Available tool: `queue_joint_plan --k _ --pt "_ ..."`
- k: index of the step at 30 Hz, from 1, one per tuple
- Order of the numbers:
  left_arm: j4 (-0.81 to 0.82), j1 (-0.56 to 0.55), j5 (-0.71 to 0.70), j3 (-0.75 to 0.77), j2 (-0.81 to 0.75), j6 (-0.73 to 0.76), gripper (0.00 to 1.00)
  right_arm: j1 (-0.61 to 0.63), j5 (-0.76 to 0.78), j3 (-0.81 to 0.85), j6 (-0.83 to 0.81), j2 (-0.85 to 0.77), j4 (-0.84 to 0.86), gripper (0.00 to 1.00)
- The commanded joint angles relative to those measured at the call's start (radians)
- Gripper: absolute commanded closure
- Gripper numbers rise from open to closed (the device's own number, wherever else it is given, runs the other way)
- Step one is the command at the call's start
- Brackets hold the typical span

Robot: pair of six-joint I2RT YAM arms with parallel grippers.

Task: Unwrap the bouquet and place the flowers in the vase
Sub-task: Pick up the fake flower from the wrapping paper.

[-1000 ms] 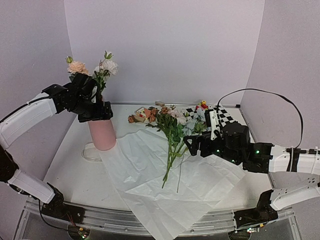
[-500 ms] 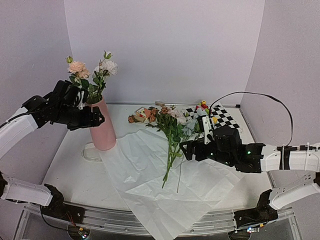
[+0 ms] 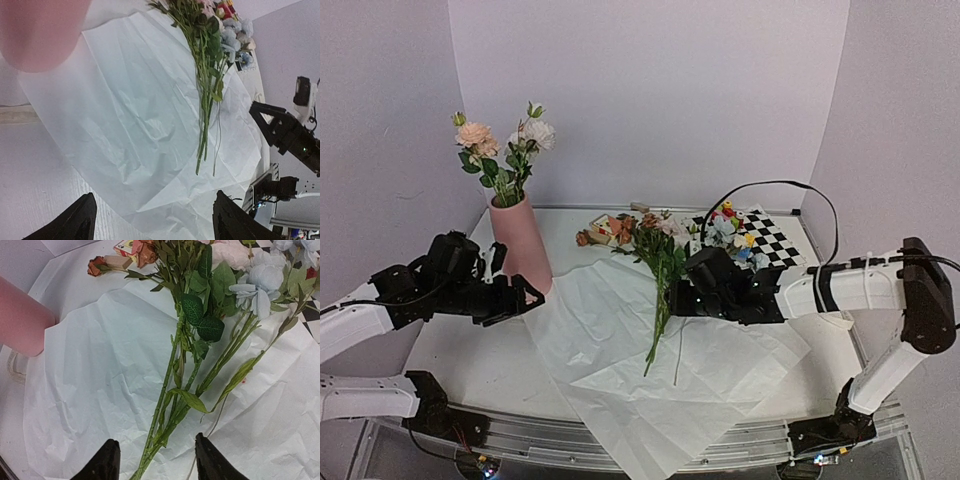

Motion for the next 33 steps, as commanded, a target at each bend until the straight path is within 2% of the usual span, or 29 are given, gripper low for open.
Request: queue_joint_plan --k 1,11,18,23,33 --pt "0.163 -0.101 -0.046 0.009 0.052 -0.061 0.18 0.0 0.016 0.065 0.092 0.048 -0.105 0.55" --pt "0.248 -0.122 -0.045 0.003 0.091 -0.028 0.18 0.0 -0.058 0.22 0.122 0.23 -0.169 0.62" --pt "0.25 -0.122 -0.054 -0.015 0.075 -0.013 0.18 0.0 -0.032 0.283 0.132 0.312 -0.2 0.64" --pt "0.252 -0.122 -0.064 -0.026 0.064 -0.007 0.18 0.0 -0.016 0.33 0.128 0.362 -0.226 0.73" --pt "0.252 -0.122 -0.064 -0.015 0.085 0.013 0.18 0.0 0.014 0.374 0.166 0.434 -0.253 0.76"
